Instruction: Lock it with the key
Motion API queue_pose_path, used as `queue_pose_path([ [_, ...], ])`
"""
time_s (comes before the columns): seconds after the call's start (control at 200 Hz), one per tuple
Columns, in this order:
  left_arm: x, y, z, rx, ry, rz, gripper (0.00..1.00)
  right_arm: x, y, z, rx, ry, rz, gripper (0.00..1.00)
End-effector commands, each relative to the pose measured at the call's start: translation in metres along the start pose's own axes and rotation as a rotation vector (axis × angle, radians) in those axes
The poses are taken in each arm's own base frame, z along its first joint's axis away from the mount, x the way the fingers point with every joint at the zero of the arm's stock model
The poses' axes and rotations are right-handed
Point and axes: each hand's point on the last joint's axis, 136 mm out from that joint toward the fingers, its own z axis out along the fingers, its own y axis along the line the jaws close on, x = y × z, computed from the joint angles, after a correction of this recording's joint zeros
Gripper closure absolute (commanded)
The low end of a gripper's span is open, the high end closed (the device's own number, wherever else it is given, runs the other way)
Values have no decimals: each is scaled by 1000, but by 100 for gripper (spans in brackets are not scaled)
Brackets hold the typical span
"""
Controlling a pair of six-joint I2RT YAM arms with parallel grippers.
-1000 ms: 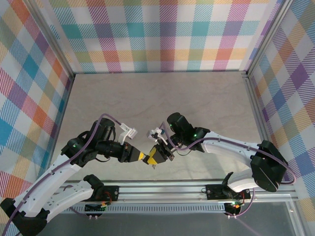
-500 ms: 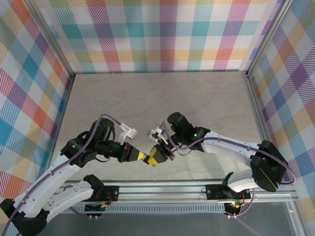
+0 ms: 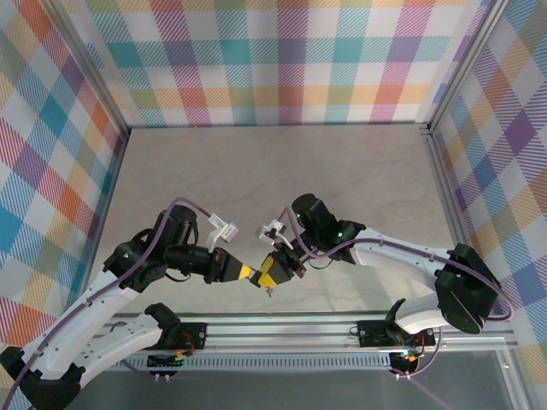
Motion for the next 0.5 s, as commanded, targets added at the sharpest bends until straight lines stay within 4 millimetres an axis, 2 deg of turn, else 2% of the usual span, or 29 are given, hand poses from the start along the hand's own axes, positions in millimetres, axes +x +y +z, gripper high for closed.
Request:
queue_pose_path([
  [0.0,6,7,5,-13,20,-17,100,-16,36,-4,-96,-16,-145,100],
  [0.495,8,7,10,6,35,-28,100,-33,39,-3,-102,-36,-158,100],
])
